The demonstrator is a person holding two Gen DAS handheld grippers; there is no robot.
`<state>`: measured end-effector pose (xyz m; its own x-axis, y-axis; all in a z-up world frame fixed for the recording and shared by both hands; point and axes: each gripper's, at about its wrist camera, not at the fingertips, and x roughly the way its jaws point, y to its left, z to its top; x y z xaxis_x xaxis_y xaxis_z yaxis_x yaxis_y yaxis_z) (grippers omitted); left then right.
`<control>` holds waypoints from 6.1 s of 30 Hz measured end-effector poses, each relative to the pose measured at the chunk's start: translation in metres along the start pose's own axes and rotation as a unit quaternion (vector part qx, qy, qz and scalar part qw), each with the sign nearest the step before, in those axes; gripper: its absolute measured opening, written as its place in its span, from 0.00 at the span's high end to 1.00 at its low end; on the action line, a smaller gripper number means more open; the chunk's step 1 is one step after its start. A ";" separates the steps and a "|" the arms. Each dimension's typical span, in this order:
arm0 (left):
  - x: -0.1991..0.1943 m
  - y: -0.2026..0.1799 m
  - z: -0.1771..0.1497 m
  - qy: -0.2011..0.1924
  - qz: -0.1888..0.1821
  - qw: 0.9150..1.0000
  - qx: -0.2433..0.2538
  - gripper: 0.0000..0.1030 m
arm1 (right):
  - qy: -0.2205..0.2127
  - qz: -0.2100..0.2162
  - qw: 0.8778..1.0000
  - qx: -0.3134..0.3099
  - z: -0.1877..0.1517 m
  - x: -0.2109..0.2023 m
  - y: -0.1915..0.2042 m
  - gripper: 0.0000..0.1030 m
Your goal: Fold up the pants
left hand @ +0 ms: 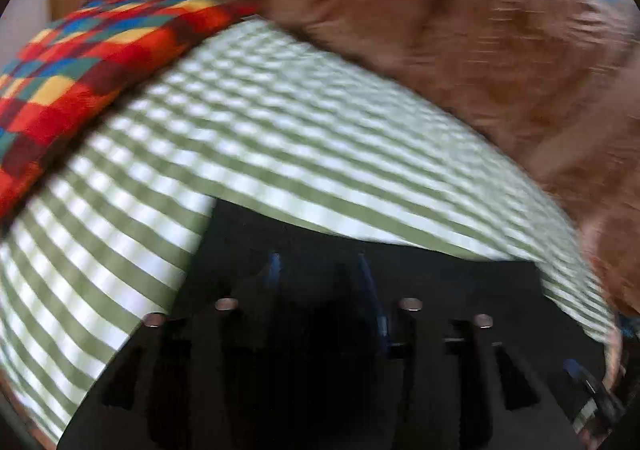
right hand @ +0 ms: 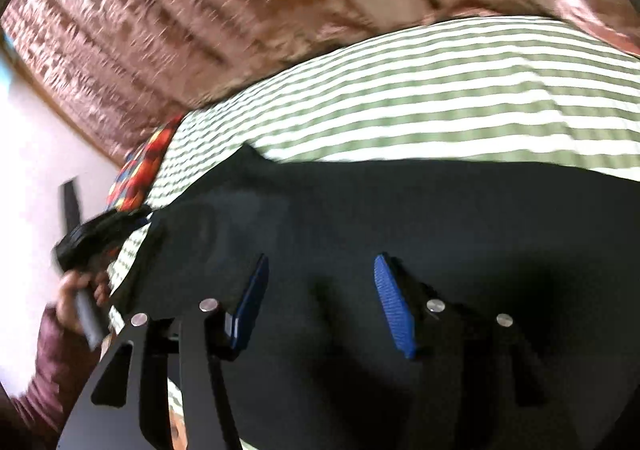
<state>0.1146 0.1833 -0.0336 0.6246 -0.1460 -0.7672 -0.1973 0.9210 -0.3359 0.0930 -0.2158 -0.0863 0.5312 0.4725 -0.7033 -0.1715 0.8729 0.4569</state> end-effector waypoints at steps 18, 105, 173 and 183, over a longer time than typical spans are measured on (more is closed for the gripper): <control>0.056 -0.151 -0.055 0.082 -0.088 0.984 0.129 0.61 | -0.158 -0.129 0.961 0.189 0.016 -0.141 -0.183 0.47; -0.006 -0.149 -0.099 0.136 -0.337 0.932 0.023 0.50 | 0.072 0.058 0.992 -0.082 -0.030 -0.038 0.020 0.83; 0.030 -0.202 -0.118 0.093 -0.202 0.964 0.147 0.91 | -0.059 -0.030 0.996 0.055 0.012 -0.054 -0.117 0.67; -0.040 -0.183 -0.126 0.018 -0.237 0.953 0.187 0.81 | -0.065 -0.044 0.997 -0.001 0.023 -0.072 -0.064 0.60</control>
<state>0.0303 -0.0255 -0.0105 0.5493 -0.5831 -0.5986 0.3879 0.8124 -0.4354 0.0845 -0.3082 -0.0520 0.6476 0.3747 -0.6635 -0.1208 0.9102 0.3962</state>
